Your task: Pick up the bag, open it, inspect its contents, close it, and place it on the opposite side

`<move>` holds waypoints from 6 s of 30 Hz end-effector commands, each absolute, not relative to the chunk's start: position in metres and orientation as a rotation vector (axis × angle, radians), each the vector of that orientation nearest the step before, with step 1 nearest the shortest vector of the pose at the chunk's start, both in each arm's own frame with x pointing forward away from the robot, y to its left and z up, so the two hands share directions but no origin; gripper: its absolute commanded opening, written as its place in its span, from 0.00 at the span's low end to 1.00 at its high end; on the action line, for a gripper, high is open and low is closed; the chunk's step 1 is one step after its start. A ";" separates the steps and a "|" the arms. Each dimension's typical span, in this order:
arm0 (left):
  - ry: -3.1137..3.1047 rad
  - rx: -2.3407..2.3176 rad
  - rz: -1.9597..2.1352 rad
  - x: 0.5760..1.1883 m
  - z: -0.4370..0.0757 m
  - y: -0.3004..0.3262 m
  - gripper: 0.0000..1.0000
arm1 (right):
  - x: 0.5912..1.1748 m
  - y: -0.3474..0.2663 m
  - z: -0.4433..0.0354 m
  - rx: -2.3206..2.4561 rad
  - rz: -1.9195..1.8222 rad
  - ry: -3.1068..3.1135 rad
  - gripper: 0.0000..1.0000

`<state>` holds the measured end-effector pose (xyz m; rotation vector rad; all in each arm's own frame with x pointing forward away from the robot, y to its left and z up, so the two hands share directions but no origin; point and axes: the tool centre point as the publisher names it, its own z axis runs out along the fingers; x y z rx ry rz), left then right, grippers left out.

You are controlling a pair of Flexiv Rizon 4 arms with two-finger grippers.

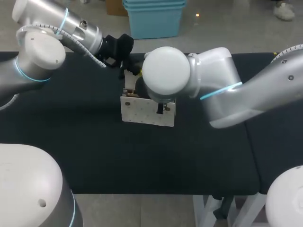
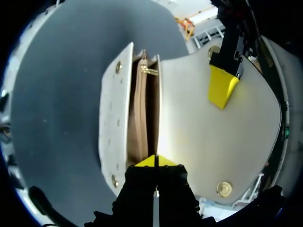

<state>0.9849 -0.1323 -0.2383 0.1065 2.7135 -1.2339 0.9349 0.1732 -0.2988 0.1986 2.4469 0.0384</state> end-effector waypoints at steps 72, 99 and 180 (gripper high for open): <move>2.674 0.121 -1.323 0.984 -0.240 -0.123 0.00 | 0.957 0.176 -0.357 0.144 -0.043 2.772 0.00; 2.670 0.103 -1.366 0.987 -0.243 -0.115 0.00 | 0.943 0.174 -0.373 0.182 -0.042 2.856 1.00; 2.784 0.056 -1.327 1.014 -0.269 -0.130 0.00 | 0.879 0.158 -0.240 0.159 0.081 2.403 0.00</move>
